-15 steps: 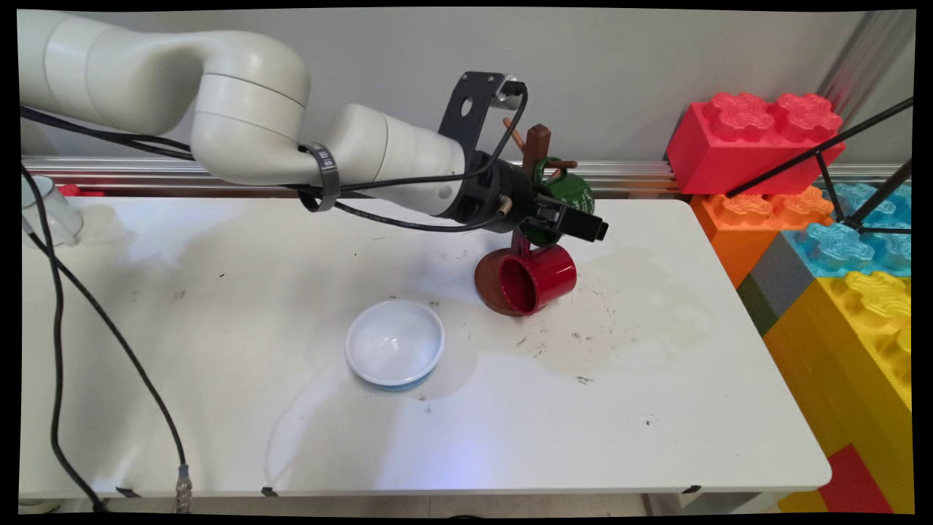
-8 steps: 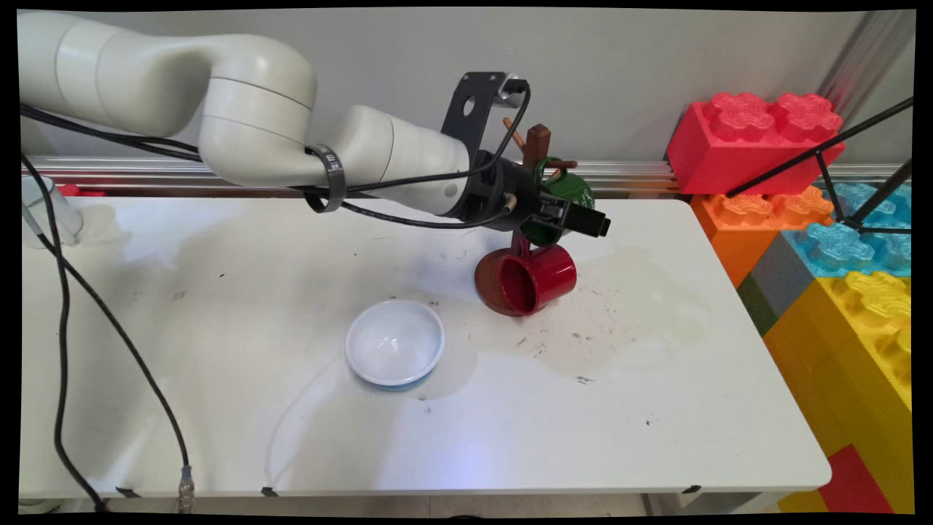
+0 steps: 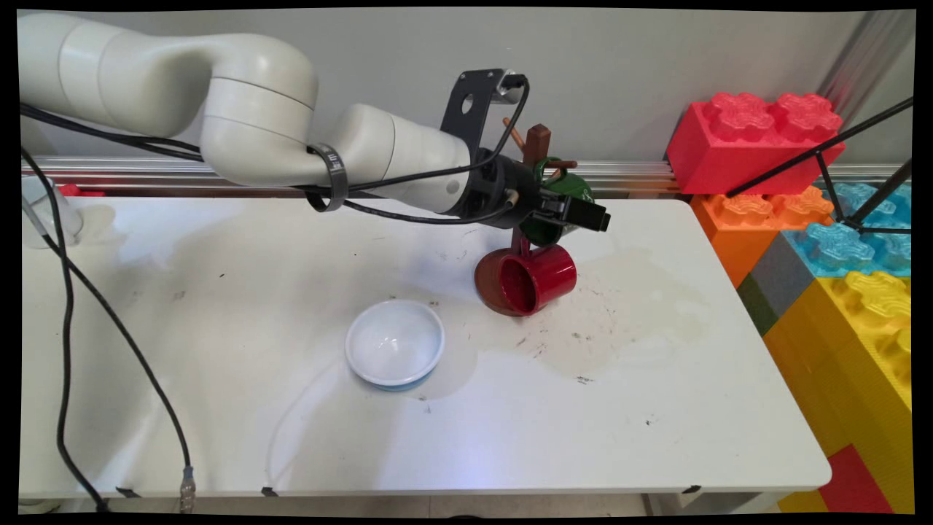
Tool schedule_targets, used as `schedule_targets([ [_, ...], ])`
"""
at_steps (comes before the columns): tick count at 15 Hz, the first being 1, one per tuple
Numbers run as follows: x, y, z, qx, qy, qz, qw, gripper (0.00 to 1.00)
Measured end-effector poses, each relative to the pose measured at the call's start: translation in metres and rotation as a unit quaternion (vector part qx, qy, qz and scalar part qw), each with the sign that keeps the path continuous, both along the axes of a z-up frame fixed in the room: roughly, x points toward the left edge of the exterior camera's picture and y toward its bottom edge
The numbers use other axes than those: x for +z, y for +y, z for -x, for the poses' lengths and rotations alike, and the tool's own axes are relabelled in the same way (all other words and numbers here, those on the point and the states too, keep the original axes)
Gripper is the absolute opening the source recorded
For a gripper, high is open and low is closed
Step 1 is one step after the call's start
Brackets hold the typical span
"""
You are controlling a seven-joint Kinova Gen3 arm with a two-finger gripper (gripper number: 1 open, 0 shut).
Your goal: Pick up the green mug from the rack, then place the picked object on the table
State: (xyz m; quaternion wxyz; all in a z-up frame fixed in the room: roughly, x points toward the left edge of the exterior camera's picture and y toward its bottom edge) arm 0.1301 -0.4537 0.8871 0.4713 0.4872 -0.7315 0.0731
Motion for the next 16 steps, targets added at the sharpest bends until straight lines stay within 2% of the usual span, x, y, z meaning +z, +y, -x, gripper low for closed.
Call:
schedule_targets([
  [3, 0.000, 0.000, 0.000, 0.003, 0.001, -0.002, 1.0000, 1.00],
  [4, 0.001, 0.000, -0.001, 0.004, 0.000, -0.002, 1.0000, 0.00],
  [16, 0.000, 0.001, -0.015, 0.031, -0.010, -0.017, 0.9993, 0.00],
])
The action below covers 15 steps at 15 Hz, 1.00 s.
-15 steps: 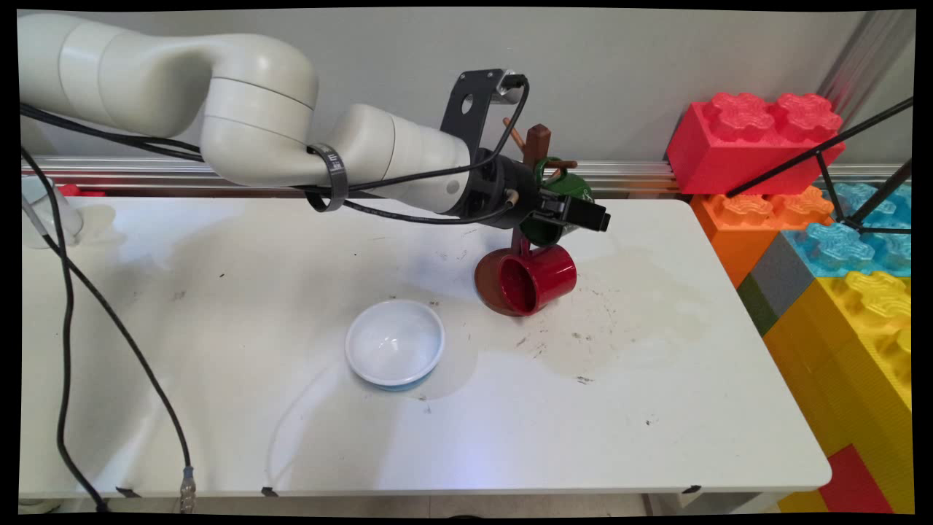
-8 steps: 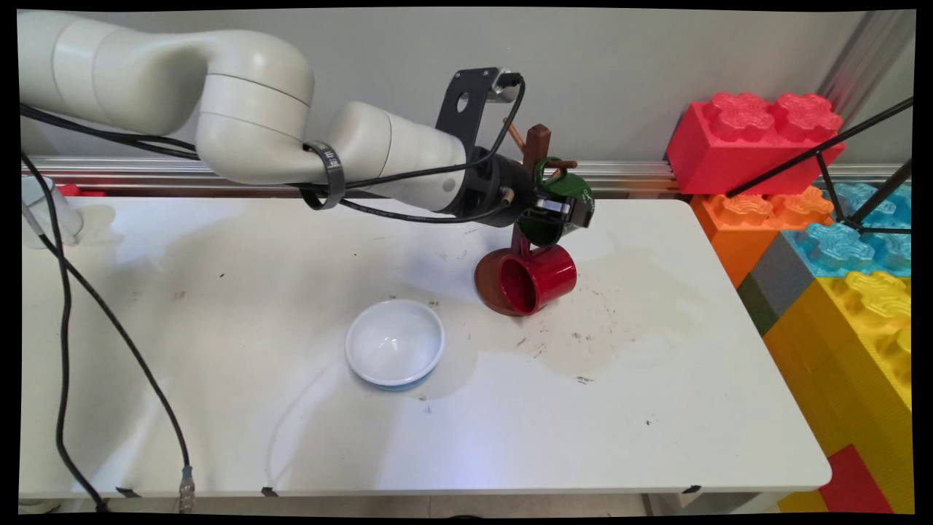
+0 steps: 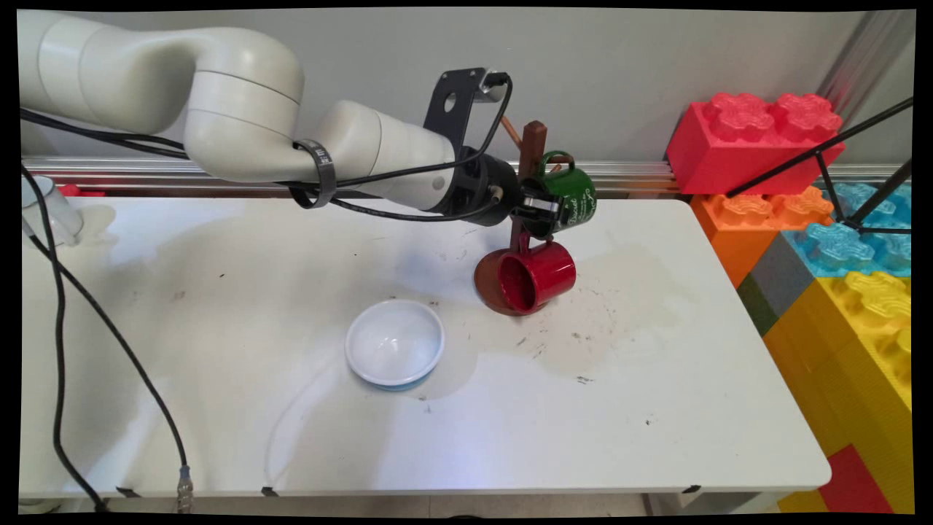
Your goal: Place the picked object on the table
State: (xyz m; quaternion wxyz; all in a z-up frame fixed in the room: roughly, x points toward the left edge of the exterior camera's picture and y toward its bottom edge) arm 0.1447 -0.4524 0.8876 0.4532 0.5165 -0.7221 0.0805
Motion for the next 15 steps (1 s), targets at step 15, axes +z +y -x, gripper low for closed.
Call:
schedule_targets([
  [15, 0.021, 0.011, 0.001, -0.021, 0.043, -0.012, 0.9988, 0.00],
])
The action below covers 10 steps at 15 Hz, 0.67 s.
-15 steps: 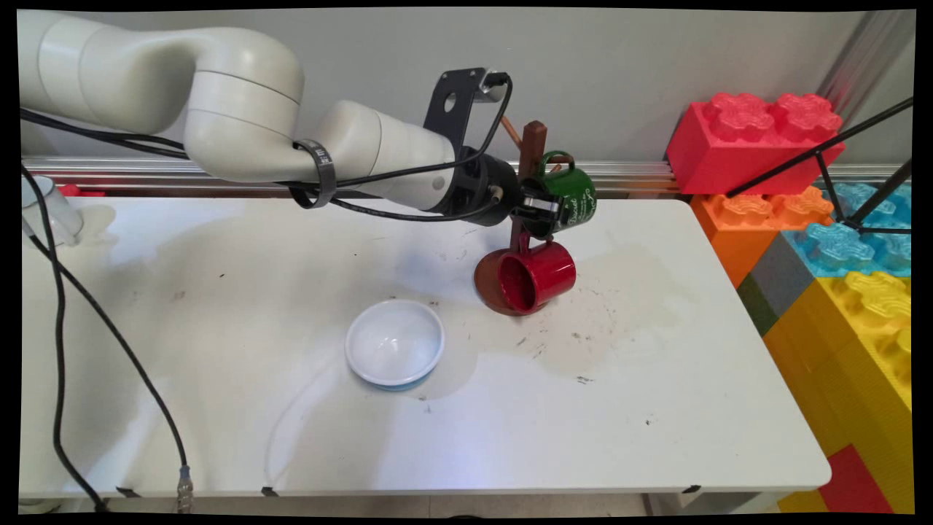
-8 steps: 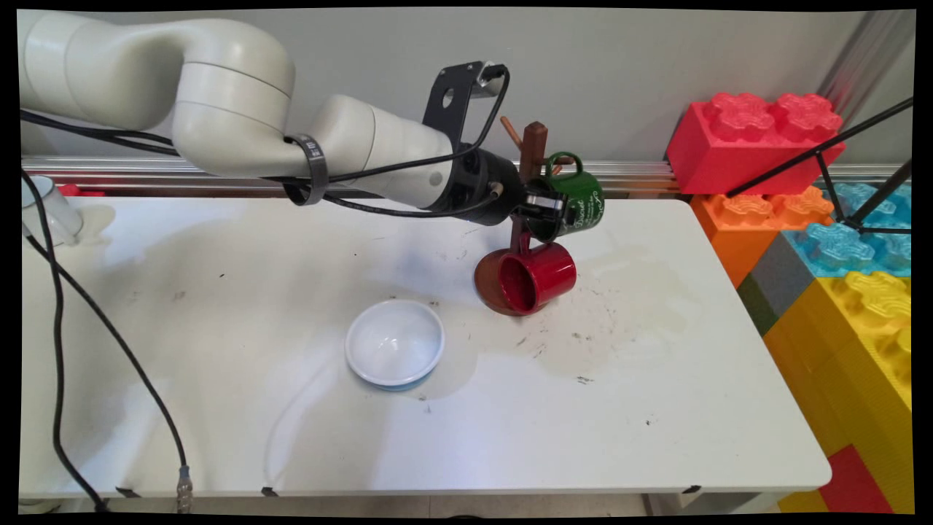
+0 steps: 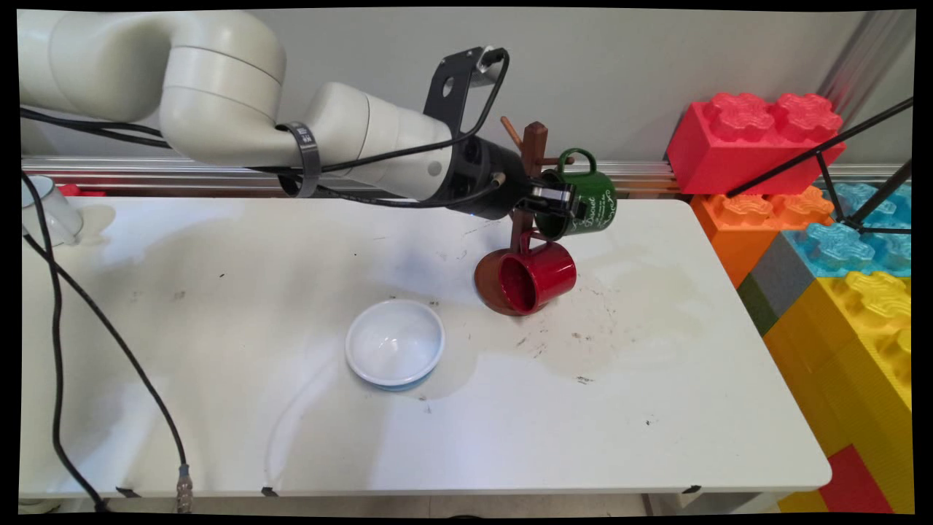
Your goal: Place the picked object on the table
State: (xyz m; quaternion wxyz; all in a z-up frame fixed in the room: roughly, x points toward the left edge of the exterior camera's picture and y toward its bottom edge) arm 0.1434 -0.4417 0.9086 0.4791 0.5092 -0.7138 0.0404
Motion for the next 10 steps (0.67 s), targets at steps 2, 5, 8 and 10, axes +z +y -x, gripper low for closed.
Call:
schedule_targets([
  [2, 0.004, 0.002, 0.001, -0.007, 0.009, -0.001, 0.9999, 0.00],
  [5, 0.010, 0.007, 0.003, -0.019, 0.024, -0.005, 0.9995, 0.00],
  [8, 0.017, 0.014, 0.005, -0.034, 0.040, -0.011, 0.9986, 0.00],
  [10, 0.020, 0.017, 0.005, -0.042, 0.046, -0.014, 0.9980, 0.00],
])
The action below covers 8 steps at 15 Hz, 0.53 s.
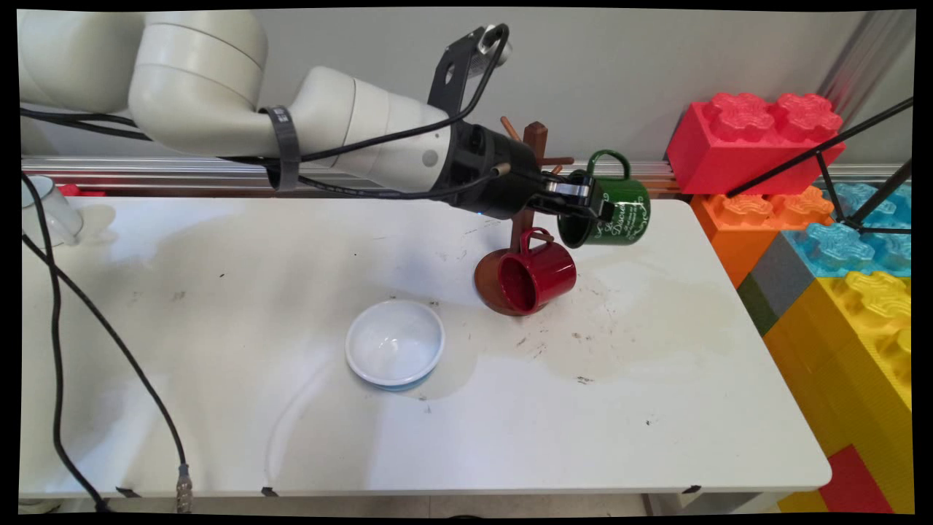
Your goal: Place the picked object on the table
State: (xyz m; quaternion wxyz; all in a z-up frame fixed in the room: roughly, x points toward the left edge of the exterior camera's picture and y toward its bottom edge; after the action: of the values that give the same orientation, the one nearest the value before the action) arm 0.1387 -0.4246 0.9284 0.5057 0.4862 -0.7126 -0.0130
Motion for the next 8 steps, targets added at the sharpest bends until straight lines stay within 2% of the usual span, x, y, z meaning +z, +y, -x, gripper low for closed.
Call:
schedule_targets([
  [4, 0.007, 0.008, -0.004, -0.021, 0.002, -0.005, 0.9998, 0.00],
  [8, 0.016, 0.016, -0.015, -0.047, -0.014, -0.011, 0.9987, 0.00],
])
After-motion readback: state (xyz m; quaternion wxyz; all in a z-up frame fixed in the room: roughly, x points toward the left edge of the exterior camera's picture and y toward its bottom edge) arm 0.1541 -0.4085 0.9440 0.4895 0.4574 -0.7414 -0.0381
